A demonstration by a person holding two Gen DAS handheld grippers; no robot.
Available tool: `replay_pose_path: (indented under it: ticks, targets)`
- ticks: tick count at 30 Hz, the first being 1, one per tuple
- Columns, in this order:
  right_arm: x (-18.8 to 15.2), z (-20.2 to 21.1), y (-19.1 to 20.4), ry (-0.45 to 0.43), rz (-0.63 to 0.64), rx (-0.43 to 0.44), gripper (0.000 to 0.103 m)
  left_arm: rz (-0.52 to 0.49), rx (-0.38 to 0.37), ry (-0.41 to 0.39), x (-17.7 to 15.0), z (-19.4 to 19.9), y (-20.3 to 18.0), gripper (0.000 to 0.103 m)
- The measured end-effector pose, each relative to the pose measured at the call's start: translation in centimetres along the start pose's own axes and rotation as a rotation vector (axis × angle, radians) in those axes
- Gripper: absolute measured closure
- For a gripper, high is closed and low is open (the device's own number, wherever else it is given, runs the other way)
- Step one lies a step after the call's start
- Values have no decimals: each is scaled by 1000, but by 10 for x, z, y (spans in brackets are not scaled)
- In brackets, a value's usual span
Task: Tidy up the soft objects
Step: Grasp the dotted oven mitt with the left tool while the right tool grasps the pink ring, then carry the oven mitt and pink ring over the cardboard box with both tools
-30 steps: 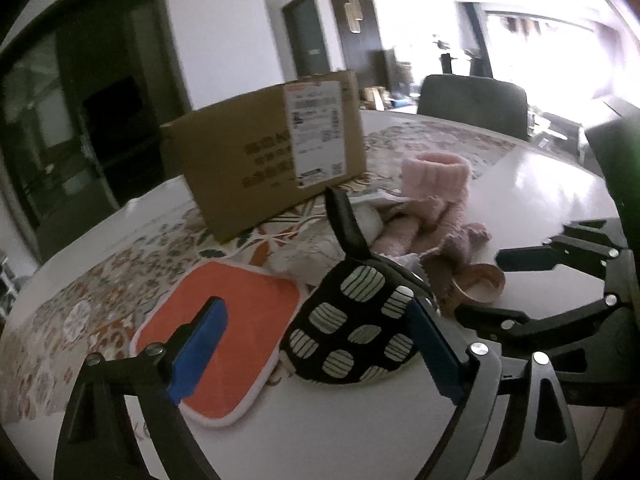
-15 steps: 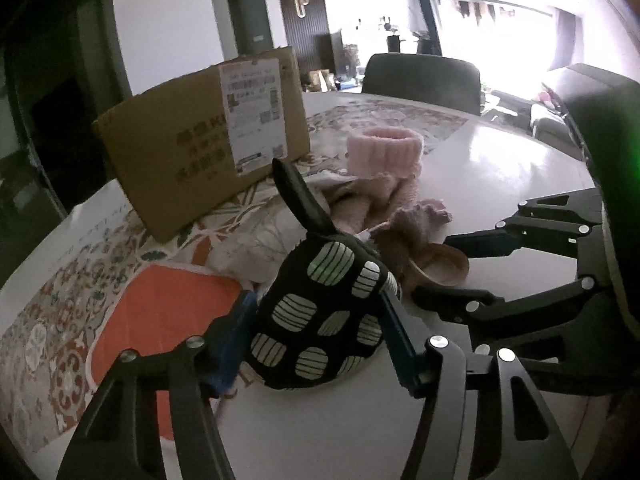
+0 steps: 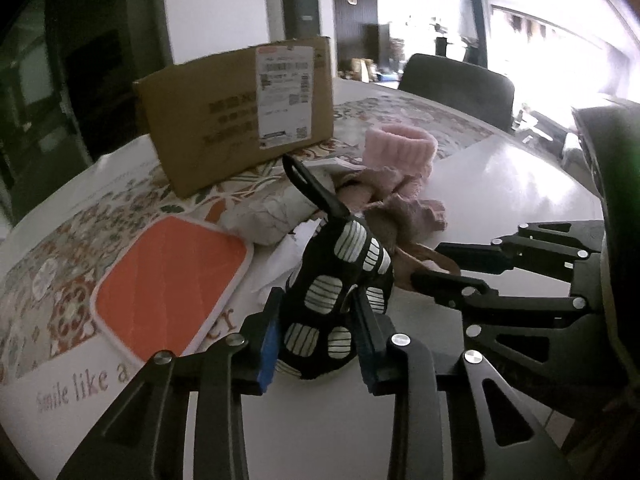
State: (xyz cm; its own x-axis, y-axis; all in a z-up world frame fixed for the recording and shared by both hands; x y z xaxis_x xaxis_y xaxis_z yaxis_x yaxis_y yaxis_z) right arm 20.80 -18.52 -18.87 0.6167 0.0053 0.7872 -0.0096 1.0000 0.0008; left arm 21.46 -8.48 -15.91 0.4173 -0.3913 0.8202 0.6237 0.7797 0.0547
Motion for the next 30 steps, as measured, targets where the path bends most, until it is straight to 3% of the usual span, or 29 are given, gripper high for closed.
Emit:
replay_pose_path:
  ticks: [4,6,8,13,15,17,20,24,30]
  targets:
    - [1,9,0,-18,-1,13,78,19,30,4,-3,8,-3,67]
    - [0,13,0,-23,3,17,78,1,69,-2,-3,9,-2,56]
    - [-1,13,-1,-22,2,19,78,-18,84,-22,2,10,-2,53]
    - [-2,11,-5,-12,-26,27,78,-35,57,-28,11,1,-8,47]
    - [-3,8,-8,-1,-39,27,78,-19,50,-13,9,-4,-9,51]
    - [-4,6,-11,10,-50,31,78,1,37,5,7,-7,-10,68]
    - [-5,6,-11,13,-56,35,78,19,26,5,5,-4,-12,79]
    - [-3,13,-10,-3,-55,45,78,55,20,-15,9,10,-16,80]
    - [4,36,-14,-52,-58,46,78,108,83,-47,18,34,-20,80]
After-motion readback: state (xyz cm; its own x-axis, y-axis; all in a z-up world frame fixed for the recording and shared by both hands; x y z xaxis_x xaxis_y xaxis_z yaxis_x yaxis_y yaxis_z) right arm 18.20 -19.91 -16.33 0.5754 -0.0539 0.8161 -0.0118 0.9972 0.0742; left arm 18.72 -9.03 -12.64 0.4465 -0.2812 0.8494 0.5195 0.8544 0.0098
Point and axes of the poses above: each gripper's, at about its wrist camera, not at the fingertips, and z roughly against the way its jaws point, y to its left, x to its top, the point moved 8 cm from there along -z, roughly the way its jaws point, and after that the axes turned 10 degrees about -y, right-handed, at the moved point
